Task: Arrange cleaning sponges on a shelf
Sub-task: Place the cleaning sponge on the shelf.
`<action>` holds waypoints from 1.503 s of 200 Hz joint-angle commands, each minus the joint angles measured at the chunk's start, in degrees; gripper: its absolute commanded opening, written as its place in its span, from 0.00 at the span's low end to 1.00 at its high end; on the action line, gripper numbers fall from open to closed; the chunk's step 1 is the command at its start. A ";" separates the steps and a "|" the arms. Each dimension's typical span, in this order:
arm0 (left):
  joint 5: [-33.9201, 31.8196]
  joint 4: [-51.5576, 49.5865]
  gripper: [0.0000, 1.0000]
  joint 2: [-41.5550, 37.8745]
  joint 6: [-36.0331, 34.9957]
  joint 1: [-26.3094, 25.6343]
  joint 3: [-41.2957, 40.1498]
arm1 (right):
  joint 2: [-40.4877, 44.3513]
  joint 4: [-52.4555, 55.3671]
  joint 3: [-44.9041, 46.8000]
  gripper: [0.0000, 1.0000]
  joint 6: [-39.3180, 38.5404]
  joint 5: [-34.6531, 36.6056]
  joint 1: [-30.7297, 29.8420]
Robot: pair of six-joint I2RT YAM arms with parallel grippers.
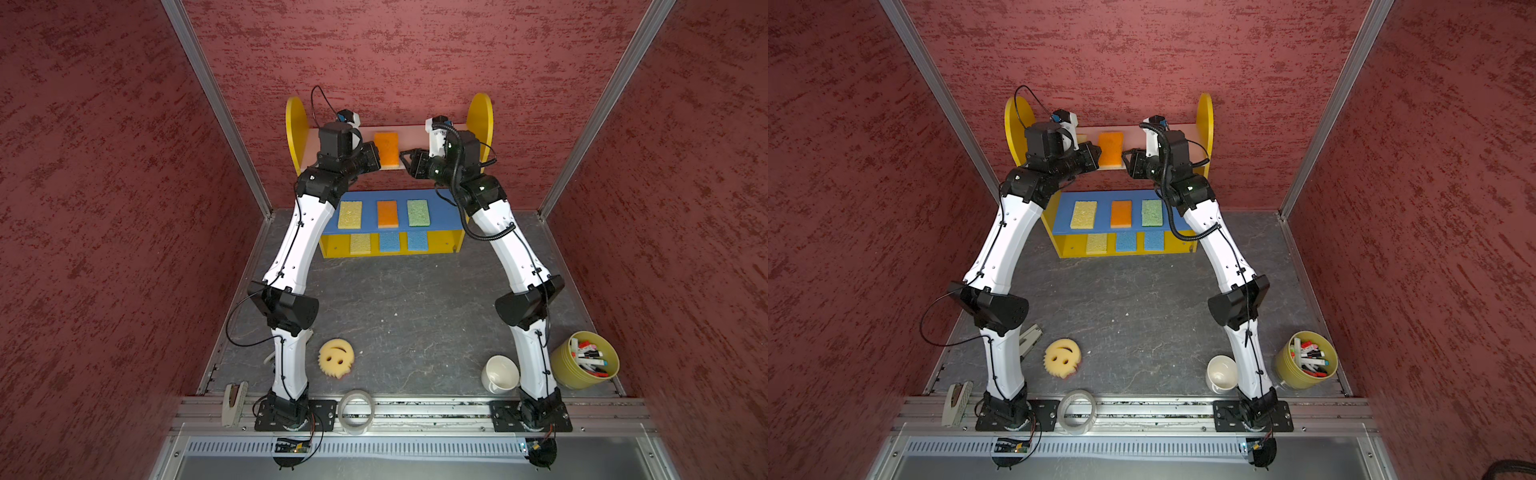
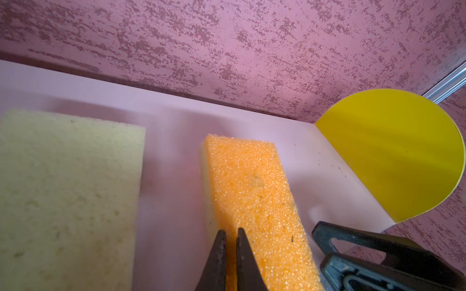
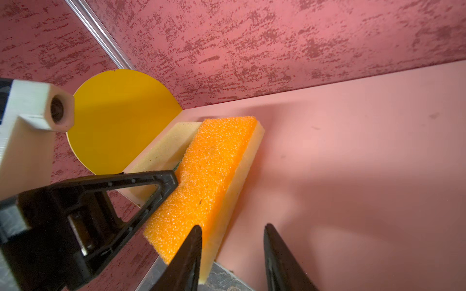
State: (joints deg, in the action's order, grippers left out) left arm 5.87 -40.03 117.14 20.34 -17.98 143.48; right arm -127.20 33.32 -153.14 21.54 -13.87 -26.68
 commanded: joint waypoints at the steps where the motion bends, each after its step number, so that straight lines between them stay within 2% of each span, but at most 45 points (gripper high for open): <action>1: 0.48 0.56 0.11 1.15 0.62 0.62 0.92 | 0.25 -2.95 0.25 0.41 0.47 -3.76 -0.50; 27: -0.07 1.23 0.10 1.76 1.45 0.99 1.01 | 3.27 -3.17 1.90 0.40 -2.19 -3.49 -1.57; 42: -0.33 1.82 0.10 1.94 1.97 1.10 0.99 | 6.67 -4.74 6.54 0.37 -3.23 -3.41 -2.42; 71: -0.09 2.33 0.10 2.52 2.59 1.17 1.67 | 13.52 -8.45 17.96 0.20 -4.56 -2.76 -4.34; 97: -0.35 1.97 0.10 2.78 2.70 1.15 2.18 | 18.57 -11.46 25.95 0.18 -5.07 -1.53 -5.49; 117: -0.45 1.73 0.13 2.65 2.52 1.05 2.19 | 20.07 -13.10 29.31 0.08 -4.14 -1.77 -5.49; 133: -0.60 1.78 0.13 2.56 2.60 1.03 2.23 | 18.48 -12.64 28.04 0.03 -3.85 -2.46 -5.49; 164: -0.34 1.93 0.13 2.39 2.87 0.88 2.16 | 12.83 -9.90 21.21 0.01 -3.41 -4.33 -5.49; 199: 0.44 1.84 0.19 2.13 3.40 0.64 2.01 | 8.82 -7.68 15.14 0.00 -3.36 -4.47 -5.49; 275: 0.45 2.40 0.21 1.08 4.09 0.77 1.50 | 5.45 -7.31 11.37 0.00 -3.05 -2.47 -4.63; 300: 0.51 4.32 0.26 -0.29 4.53 0.71 -0.81 | 3.90 -7.22 9.76 0.00 -2.61 -3.02 -4.33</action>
State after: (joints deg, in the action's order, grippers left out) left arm 5.98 -38.44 118.69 24.21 -17.32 144.29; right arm -121.05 25.89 -141.40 18.28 -16.93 -31.77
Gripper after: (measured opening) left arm 0.235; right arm 0.046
